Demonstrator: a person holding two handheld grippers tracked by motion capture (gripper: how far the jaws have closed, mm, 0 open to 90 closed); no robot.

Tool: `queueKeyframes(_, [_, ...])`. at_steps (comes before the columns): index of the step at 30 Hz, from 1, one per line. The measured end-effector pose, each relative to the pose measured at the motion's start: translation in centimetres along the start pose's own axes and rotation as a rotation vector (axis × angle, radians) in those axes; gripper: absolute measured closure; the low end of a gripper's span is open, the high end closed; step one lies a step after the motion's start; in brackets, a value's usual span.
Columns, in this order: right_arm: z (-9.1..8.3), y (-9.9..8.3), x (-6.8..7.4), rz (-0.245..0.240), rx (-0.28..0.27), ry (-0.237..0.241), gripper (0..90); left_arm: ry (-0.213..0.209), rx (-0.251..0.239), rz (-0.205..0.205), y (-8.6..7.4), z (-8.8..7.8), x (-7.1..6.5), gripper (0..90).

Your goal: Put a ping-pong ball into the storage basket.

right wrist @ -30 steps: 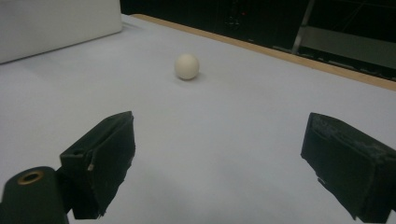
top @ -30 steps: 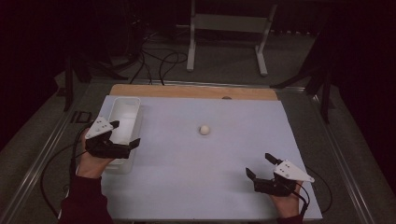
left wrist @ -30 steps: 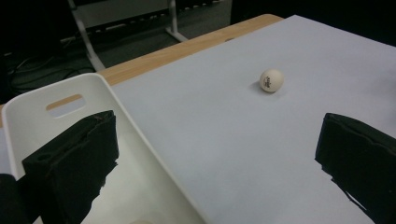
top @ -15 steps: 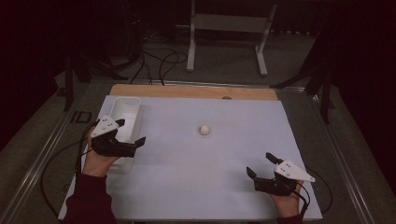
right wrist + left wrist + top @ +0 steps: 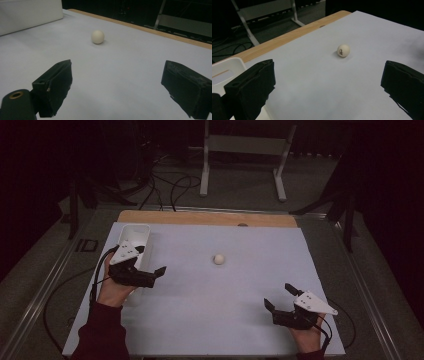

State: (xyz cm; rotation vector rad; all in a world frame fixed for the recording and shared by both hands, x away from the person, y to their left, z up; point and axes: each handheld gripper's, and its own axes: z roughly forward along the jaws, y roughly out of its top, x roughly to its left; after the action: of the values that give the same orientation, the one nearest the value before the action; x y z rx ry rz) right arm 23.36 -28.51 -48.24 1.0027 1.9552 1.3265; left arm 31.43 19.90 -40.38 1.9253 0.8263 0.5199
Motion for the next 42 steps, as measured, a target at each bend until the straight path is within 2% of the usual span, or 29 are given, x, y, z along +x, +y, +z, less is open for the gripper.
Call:
queueKeyframes(12, [0.0,0.1,0.0,-0.003,-0.001,-0.001,9.5,-0.038,0.03,0.043,1.6,2.3,-1.6,0.2])
queueKeyframes(25, [0.0,0.1,-0.1,-0.006,-0.004,0.0,9.5,-0.065,0.012,0.038,2.6,4.0,-2.3,0.1])
queueKeyframes(32, [0.0,0.1,-0.1,-0.006,-0.004,0.001,9.5,-0.086,0.013,0.054,3.2,5.4,-2.8,0.2])
queueKeyframes(42, [-0.2,0.2,-0.2,-0.003,-0.009,0.0,9.5,-0.109,0.001,0.047,3.8,6.9,-3.2,0.2])
